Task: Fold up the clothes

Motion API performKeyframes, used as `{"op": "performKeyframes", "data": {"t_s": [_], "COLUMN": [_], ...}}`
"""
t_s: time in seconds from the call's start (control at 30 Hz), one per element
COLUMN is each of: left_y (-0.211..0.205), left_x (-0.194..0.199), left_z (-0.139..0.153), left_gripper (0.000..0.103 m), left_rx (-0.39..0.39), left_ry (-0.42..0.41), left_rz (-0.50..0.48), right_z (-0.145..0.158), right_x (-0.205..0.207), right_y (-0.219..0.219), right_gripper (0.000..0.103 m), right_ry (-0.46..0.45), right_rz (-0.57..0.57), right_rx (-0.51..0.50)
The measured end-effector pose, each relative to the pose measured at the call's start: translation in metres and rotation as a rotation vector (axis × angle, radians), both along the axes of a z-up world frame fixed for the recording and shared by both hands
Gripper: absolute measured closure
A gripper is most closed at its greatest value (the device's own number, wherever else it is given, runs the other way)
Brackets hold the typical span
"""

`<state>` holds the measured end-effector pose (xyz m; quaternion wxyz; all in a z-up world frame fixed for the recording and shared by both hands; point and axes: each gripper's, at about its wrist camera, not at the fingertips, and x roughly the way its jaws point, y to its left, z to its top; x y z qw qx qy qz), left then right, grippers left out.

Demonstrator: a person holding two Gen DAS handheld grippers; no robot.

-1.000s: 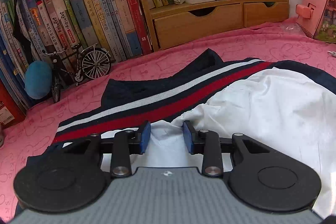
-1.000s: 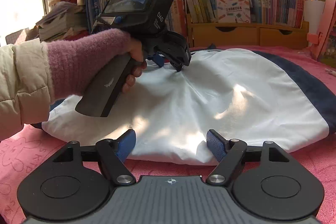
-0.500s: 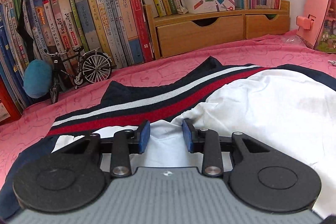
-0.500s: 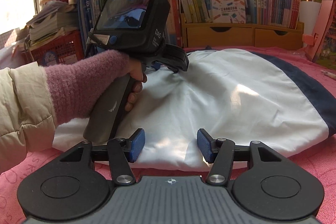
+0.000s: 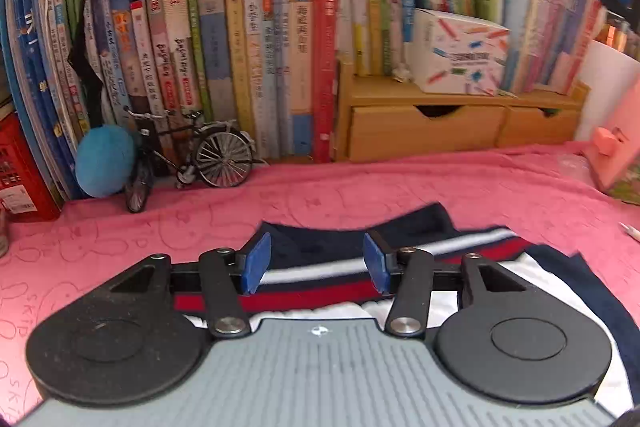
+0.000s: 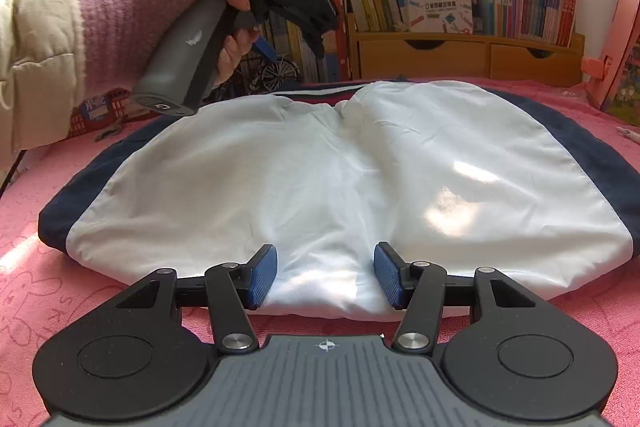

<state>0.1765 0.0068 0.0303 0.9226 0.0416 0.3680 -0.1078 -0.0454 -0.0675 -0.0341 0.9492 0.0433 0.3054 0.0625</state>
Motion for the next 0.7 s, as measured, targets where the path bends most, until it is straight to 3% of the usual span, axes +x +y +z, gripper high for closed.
{"op": "performKeyframes", "data": {"t_s": [0.07,0.13,0.2,0.23,0.33,0.7], "left_y": [0.002,0.003,0.004,0.003,-0.003,-0.042], "left_x": [-0.030,-0.057,-0.073,-0.077,-0.088,-0.066], "left_z": [-0.004,-0.013,-0.022,-0.023,-0.024,-0.045], "left_gripper": [0.054,0.060,0.061,0.063,0.063,0.064], "left_rx": [0.061,0.098,0.056,0.037,-0.012,0.138], "left_ry": [0.085,0.252,0.440,0.475,0.535,0.529], "left_rz": [-0.062,-0.090,-0.089,-0.090,-0.097,-0.058], "right_z": [0.000,0.000,0.000,0.000,0.000,0.000], "right_x": [0.000,0.000,0.001,0.001,0.000,0.000], "right_y": [0.000,-0.001,-0.001,-0.001,-0.003,-0.004], "right_gripper": [0.049,0.049,0.049,0.049,0.049,0.052], "right_ry": [-0.001,-0.001,-0.002,-0.002,-0.004,-0.006], "right_rz": [0.000,0.000,-0.001,-0.001,-0.001,-0.002], "right_rx": [0.003,0.008,0.011,0.014,0.024,0.035]}}
